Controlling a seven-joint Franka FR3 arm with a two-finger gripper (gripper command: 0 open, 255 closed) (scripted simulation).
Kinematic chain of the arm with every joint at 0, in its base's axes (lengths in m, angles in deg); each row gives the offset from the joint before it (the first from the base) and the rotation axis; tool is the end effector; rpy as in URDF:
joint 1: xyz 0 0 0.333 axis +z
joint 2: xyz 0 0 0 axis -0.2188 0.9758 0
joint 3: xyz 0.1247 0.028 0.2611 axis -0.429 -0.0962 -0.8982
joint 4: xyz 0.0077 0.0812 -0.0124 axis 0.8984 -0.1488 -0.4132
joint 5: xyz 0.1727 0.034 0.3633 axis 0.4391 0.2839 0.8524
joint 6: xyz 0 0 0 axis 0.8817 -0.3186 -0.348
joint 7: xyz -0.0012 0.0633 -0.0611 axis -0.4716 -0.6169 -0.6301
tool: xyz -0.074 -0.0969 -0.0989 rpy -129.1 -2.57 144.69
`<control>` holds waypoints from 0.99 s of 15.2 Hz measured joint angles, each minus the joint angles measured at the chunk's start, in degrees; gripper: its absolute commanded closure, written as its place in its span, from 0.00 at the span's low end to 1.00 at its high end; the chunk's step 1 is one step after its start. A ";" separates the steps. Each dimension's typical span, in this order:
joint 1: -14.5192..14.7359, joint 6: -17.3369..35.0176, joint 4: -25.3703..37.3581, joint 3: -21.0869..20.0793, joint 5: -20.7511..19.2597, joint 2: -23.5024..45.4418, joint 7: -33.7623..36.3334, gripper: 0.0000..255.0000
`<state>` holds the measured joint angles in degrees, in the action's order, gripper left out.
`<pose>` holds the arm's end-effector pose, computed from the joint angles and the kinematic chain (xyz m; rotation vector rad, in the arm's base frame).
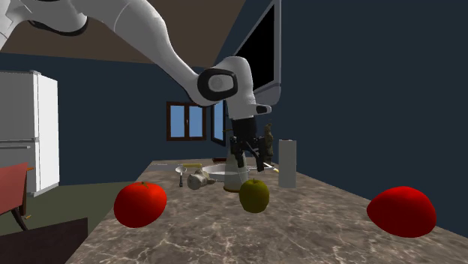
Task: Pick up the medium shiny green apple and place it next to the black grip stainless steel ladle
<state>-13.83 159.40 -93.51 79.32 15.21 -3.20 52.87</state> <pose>0.6542 -0.1138 0.2550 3.0987 0.0316 0.2409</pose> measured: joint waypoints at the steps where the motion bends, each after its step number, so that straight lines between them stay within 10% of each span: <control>1: -0.11 0.73 -0.07 -0.07 0.16 0.67 -0.16 0.00; 10: -0.29 2.64 -0.12 -0.30 0.57 2.52 -0.40 0.00; 11: -0.29 2.64 -0.12 -0.30 0.57 2.52 -0.40 1.00; 15: -0.29 2.63 -0.12 -0.30 0.57 2.52 -0.40 1.00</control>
<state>-14.12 162.03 -93.63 79.02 15.78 -0.69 52.47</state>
